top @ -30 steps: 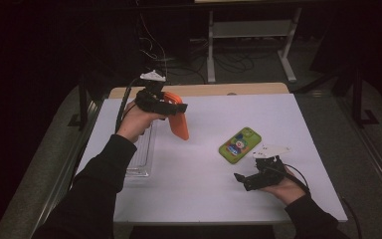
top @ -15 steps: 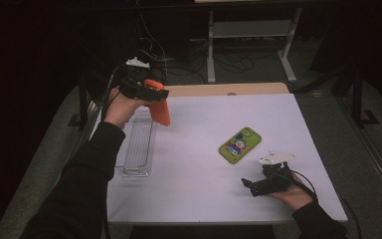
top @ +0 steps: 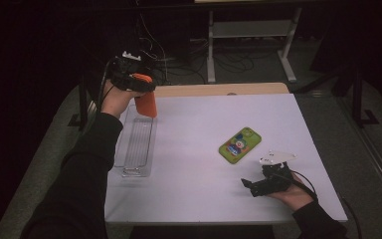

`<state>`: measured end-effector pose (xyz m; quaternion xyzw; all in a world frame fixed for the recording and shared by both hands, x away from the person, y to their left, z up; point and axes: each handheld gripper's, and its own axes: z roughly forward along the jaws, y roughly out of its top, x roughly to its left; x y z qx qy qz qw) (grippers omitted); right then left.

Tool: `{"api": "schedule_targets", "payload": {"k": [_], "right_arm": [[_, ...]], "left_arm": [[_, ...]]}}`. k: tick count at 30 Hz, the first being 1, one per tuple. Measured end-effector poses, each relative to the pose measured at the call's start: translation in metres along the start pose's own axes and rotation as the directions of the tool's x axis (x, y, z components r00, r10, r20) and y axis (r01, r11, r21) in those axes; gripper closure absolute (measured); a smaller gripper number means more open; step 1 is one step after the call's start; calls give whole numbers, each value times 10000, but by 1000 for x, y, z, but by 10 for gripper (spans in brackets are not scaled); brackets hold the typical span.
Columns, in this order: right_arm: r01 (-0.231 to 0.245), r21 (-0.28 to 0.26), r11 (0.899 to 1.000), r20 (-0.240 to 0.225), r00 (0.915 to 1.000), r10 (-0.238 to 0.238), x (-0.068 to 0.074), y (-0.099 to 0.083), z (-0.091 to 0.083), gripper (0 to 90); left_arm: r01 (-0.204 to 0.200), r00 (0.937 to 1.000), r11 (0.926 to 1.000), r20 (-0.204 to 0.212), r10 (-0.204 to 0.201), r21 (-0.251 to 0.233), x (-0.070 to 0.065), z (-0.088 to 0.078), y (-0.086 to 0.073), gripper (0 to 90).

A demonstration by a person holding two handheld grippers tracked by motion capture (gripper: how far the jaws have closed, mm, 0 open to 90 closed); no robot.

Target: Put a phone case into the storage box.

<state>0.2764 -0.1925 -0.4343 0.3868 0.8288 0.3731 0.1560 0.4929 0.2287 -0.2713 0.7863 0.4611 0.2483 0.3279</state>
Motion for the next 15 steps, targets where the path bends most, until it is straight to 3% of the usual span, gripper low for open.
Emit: {"api": "schedule_targets", "payload": {"k": [5, 6, 9, 15], "right_arm": [[26, -9, 10000, -92, 10000, -26, 0, 0, 1, 1], [30, 2, 10000, -94, 10000, -30, 0, 0, 1, 1], [75, -35, 10000, -107, 9999, -76, -1, 0, 1, 1], [-14, -77, 10000, -166, 9999, 13, 0, 0, 0, 0]], "left_arm": [[832, 9939, 9960, -756, -806, 326, 12, 16, -3, 148], [832, 9939, 9960, -756, -806, 326, 12, 16, -3, 148], [911, 9876, 9948, -1324, -844, 456, 15, 24, -5, 147], [1163, 9835, 9910, -1470, -1056, 664, 17, 37, -10, 146]]}}
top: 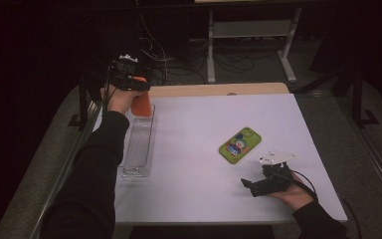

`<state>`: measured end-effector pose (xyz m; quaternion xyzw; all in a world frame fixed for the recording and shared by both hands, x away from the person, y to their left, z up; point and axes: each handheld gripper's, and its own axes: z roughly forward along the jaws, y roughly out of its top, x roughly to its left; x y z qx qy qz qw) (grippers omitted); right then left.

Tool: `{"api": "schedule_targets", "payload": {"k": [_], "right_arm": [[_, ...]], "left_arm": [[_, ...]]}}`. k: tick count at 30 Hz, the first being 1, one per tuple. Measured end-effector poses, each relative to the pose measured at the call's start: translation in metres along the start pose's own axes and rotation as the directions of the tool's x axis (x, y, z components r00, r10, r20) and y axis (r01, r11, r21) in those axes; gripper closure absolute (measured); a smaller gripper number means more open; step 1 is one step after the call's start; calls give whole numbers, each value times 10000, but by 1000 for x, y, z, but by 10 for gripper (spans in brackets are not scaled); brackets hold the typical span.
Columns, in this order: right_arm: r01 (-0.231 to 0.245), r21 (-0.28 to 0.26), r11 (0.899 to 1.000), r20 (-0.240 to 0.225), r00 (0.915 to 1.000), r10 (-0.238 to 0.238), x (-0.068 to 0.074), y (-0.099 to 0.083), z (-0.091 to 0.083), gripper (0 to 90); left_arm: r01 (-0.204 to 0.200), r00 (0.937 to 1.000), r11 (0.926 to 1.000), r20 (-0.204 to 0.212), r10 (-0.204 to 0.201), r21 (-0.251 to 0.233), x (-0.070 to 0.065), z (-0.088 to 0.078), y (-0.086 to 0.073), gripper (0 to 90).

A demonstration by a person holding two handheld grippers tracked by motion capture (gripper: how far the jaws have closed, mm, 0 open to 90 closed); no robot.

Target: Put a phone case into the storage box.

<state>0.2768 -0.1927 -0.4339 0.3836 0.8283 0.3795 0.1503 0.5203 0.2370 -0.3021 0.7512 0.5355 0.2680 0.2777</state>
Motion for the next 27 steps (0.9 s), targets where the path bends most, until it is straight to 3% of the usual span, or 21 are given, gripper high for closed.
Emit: {"api": "schedule_targets", "payload": {"k": [5, 15, 17, 27], "right_arm": [[154, 47, 9999, -6, 9999, -154, -1, -1, 0, 1], [67, 57, 10000, -19, 10000, -67, -1, -1, -1, 1], [9, 47, 10000, -27, 10000, -9, -1, -2, -1, 1], [32, 27, 10000, -4, 10000, -32, -1, -2, -1, 0]], "left_arm": [[68, 9999, 9996, -117, -65, 270, -5, 15, -8, 144], [31, 9990, 9980, -451, -2, 639, -5, 26, -15, 142], [273, 9991, 9978, -335, -252, 611, -3, 30, -17, 141], [341, 9979, 9983, -560, -314, 478, -4, 35, -22, 135]]}}
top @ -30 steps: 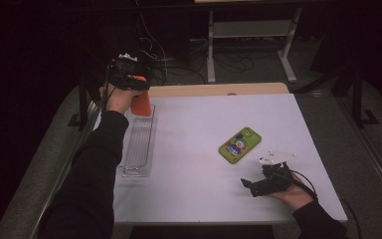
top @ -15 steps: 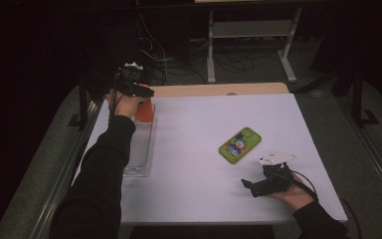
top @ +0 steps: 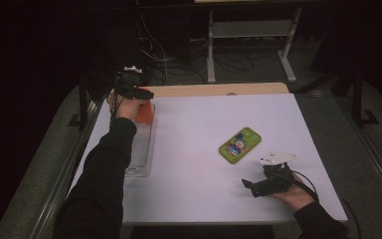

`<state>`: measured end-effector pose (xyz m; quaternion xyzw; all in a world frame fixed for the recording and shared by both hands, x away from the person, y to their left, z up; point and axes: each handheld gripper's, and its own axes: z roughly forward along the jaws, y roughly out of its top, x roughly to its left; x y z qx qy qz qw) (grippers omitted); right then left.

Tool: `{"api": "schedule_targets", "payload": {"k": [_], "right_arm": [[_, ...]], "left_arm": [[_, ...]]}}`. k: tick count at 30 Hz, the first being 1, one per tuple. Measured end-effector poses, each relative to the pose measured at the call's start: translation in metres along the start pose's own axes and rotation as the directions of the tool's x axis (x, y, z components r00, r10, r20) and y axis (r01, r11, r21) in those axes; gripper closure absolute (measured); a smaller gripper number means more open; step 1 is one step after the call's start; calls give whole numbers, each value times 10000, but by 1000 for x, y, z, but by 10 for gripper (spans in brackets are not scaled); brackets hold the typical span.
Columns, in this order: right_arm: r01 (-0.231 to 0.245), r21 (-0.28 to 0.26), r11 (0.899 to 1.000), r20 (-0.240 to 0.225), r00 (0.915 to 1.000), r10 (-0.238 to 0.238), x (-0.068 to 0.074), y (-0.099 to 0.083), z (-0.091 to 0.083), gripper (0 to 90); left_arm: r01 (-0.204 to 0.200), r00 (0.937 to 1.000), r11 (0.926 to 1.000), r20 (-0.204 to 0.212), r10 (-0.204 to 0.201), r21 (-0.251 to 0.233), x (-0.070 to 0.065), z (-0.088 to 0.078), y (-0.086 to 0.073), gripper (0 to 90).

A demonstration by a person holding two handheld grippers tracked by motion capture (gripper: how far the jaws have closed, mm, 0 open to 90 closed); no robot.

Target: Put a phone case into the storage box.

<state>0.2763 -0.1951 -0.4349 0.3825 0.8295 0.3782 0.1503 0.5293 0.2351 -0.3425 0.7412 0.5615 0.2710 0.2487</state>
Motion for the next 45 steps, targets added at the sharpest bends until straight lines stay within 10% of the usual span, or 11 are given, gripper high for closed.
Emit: {"api": "schedule_targets", "payload": {"k": [32, 45], "right_arm": [[140, 122, 9998, -124, 9998, -138, 2, 0, 1, 1], [-35, 83, 10000, -65, 10000, 36, 0, 2, 1, 1]], "left_arm": [[149, 9996, 9987, 249, -137, -482, 10, -9, 0, 18], [-325, 9859, 9943, 1599, 485, -1015, 4, -54, -12, 18]]}}
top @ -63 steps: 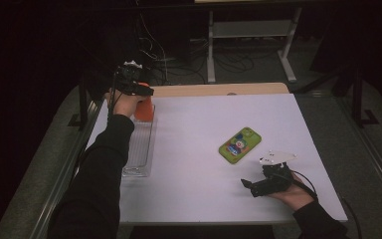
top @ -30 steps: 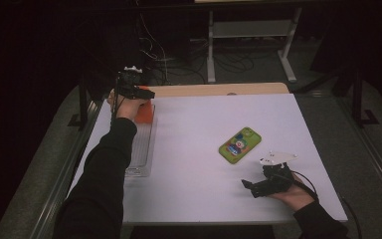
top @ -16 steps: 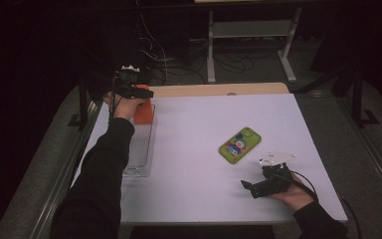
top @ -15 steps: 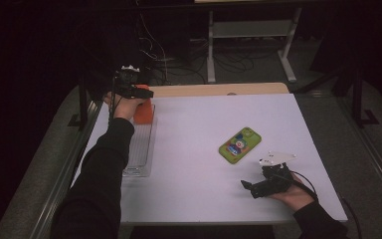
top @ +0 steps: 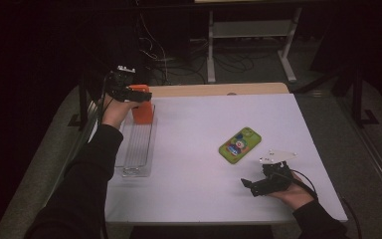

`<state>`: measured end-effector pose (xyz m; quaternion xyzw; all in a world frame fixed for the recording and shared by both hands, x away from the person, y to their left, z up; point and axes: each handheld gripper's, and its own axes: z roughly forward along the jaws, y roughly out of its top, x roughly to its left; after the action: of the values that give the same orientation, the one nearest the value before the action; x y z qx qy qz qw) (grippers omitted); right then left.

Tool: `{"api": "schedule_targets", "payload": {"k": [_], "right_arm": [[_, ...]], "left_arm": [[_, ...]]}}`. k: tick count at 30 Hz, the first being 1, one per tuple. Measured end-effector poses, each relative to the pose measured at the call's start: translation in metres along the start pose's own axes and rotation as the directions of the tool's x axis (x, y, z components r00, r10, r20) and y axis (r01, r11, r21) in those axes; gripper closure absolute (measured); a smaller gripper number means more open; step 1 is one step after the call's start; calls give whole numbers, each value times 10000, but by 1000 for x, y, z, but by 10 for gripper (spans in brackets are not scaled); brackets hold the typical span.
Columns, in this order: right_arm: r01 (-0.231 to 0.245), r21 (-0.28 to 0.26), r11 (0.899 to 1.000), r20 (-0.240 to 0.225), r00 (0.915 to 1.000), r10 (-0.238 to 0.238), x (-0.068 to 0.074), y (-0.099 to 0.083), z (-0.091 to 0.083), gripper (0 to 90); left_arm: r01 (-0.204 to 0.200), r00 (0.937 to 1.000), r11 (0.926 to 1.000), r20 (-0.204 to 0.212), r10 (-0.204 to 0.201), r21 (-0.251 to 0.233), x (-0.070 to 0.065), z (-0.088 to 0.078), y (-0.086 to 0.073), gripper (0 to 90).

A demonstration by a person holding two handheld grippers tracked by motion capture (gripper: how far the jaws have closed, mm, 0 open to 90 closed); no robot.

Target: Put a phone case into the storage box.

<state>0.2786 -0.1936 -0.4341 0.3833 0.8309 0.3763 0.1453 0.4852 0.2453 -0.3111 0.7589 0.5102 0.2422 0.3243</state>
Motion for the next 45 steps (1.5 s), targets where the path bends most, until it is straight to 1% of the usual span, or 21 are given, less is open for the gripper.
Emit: {"api": "schedule_targets", "payload": {"k": [3, 10, 13, 14, 15, 17, 19, 21, 22, 23, 24, 25, 26, 27, 29, 34, 36, 37, 39, 41, 45], "right_arm": [[-47, 7, 10000, 49, 10000, 47, 0, 0, -1, 1], [83, -30, 10000, 21, 10000, -83, -1, -1, -3, 1], [126, -3, 9999, 89, 9999, -126, -1, -1, -4, 1], [46, -28, 10000, 79, 10000, -45, -1, 0, -5, 1], [46, -28, 10000, 79, 10000, -45, -1, 0, -5, 1], [55, -119, 9999, 64, 10000, -54, -1, 0, -5, 1], [57, -13, 10000, 32, 10000, -57, -1, 1, -4, 0], [72, 33, 10000, 25, 10000, -72, -2, 1, -4, 1], [39, 12, 10000, 28, 10000, -39, -2, 1, -3, 1], [39, 12, 10000, 28, 10000, -39, -2, 1, -3, 1], [83, -2, 10000, 2, 10000, -83, -2, 1, -4, 1], [83, -2, 10000, 2, 10000, -83, -2, 1, -4, 1], [119, -44, 9999, 5, 9999, -119, -3, 0, -4, 1], [119, -44, 9999, 5, 9999, -119, -3, 0, -4, 1], [-5, -130, 9999, 33, 10000, 6, -3, 0, -5, 1], [26, -179, 9998, 31, 10000, -25, -3, 1, -5, 1], [11, -183, 9998, 9, 10000, -11, -3, 0, -6, 1], [70, -251, 9997, 11, 10000, -70, -3, 1, -7, 1], [15, -221, 9998, -23, 10000, -16, -3, 1, -7, 1], [-2, -263, 9997, -40, 10000, 1, -3, 1, -6, 1], [9, -191, 9998, -44, 10000, -10, -4, 1, -5, 0]], "left_arm": [[-265, 9982, 9996, 543, 267, -48, -8, -8, -5, 18], [-832, 9745, 9959, 2062, 890, -366, -33, -25, -22, 18], [-936, 9593, 9942, 2624, 1044, -533, -46, -32, -29, 18], [-1100, 9479, 9917, 2931, 1249, -670, -55, -37, -34, 18], [-1100, 9479, 9917, 2931, 1249, -670, -55, -37, -34, 18], [-1221, 9348, 9895, 3262, 1407, -769, -64, -41, -39, 18], [-1532, 9136, 9846, 3677, 1737, -845, -78, -46, -47, 18], [-1538, 9083, 9842, 3797, 1758, -878, -82, -47, -50, 18], [-1775, 8970, 9795, 3938, 2007, -949, -89, -49, -55, 18], [-1775, 8970, 9795, 3938, 2007, -949, -89, -49, -55, 18], [-1747, 8837, 9790, 4216, 2031, -1055, -98, -50, -62, 18], [-1747, 8837, 9790, 4216, 2031, -1055, -98, -50, -62, 18], [-1828, 8730, 9775, 4399, 2105, -1049, -104, -50, -68, 18], [-1828, 8730, 9775, 4399, 2105, -1049, -104, -50, -68, 18], [-1856, 8585, 9771, 4667, 2128, -1041, -114, -49, -79, 18], [-2008, 8424, 9745, 4900, 2241, -1004, -126, -47, -94, 18], [-2108, 8319, 9724, 5040, 2320, -998, -131, -46, -100, 18], [-2202, 8203, 9696, 5176, 2433, -1068, -136, -45, -106, 18], [-2293, 8153, 9670, 5208, 2532, -1112, -139, -44, -108, 18], [-2619, 7953, 9568, 5335, 2880, -1261, -146, -43, -118, 17], [-2648, 7834, 9560, 5498, 2897, -1265, -156, -42, -128, 18]]}}
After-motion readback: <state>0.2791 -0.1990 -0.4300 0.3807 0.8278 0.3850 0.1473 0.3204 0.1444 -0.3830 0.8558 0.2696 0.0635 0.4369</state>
